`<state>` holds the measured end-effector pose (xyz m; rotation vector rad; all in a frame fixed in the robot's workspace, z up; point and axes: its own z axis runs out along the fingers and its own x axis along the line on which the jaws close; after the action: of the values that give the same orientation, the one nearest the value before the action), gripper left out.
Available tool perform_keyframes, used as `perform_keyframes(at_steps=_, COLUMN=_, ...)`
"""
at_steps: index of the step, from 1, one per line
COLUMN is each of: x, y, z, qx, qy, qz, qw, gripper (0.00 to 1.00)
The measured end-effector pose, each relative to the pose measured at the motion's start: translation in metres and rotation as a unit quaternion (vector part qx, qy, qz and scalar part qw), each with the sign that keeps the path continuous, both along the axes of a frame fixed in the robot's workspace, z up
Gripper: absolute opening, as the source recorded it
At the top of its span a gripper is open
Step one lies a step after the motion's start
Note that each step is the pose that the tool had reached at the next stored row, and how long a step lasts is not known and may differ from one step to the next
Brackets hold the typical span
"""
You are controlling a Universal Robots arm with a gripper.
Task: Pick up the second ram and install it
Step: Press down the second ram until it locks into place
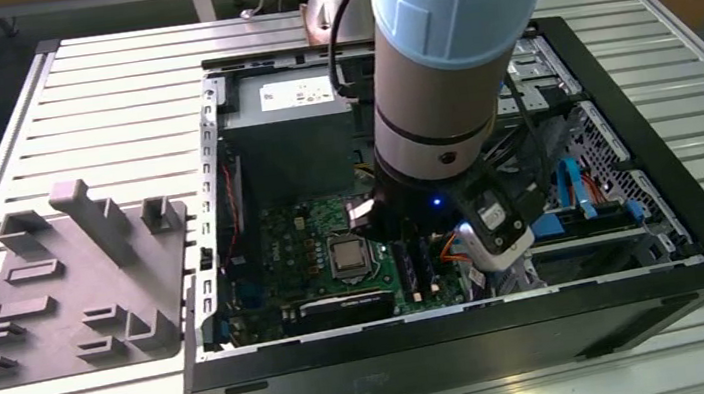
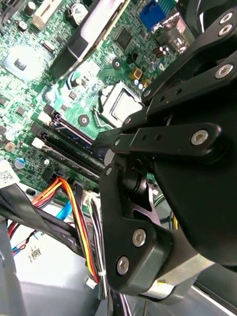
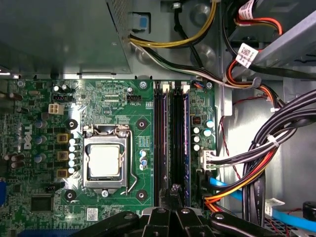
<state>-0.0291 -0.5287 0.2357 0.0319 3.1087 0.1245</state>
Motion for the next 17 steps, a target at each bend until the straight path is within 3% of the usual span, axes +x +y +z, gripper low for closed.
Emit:
perform_keyframes(at_steps=11, x=0.0, y=-0.0069, z=-0.003, qx=-0.0001, qy=0.0, qz=0.0, qw=1.0, gripper=0.11)
perform_keyframes(at_steps=17, x=0.0, y=-0.0084, z=-0.0057, qx=-0.0001, qy=0.0, qz=0.0, qw=1.0, gripper=0.11)
